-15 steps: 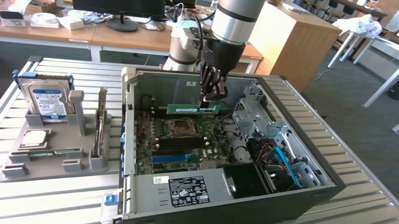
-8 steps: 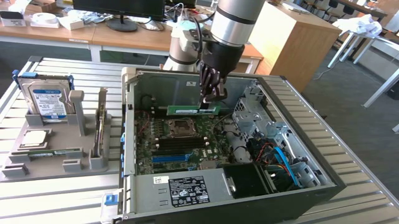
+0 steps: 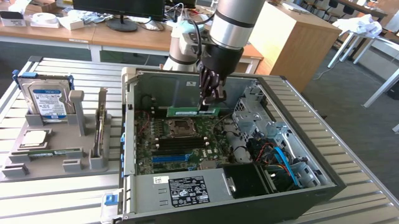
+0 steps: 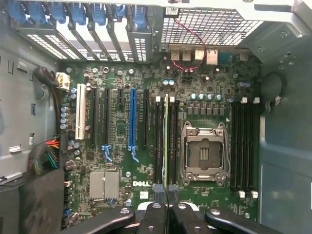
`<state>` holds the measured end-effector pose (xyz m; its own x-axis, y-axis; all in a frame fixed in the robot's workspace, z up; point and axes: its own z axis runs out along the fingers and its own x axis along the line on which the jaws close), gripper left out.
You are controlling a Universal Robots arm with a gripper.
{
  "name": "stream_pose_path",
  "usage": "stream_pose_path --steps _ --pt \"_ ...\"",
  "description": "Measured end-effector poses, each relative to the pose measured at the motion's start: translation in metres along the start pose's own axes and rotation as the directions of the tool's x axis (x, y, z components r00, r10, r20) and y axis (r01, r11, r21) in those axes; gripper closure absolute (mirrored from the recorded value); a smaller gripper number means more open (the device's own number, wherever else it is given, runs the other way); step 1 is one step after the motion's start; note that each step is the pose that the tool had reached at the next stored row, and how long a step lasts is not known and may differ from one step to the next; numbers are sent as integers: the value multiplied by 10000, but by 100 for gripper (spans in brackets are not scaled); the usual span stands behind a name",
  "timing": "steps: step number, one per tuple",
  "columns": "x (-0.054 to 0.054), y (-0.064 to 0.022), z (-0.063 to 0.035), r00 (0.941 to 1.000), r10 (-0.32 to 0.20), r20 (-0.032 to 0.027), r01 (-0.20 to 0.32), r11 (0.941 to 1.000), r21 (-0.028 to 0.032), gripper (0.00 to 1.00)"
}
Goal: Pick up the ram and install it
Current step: 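Insert the ram into the slot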
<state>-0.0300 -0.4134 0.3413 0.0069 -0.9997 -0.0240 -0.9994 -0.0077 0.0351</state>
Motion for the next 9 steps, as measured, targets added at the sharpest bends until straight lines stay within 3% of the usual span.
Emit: stream_pose_path --steps 9 --pt "7 -2 50 10000 0 -1 0 10000 0 89"
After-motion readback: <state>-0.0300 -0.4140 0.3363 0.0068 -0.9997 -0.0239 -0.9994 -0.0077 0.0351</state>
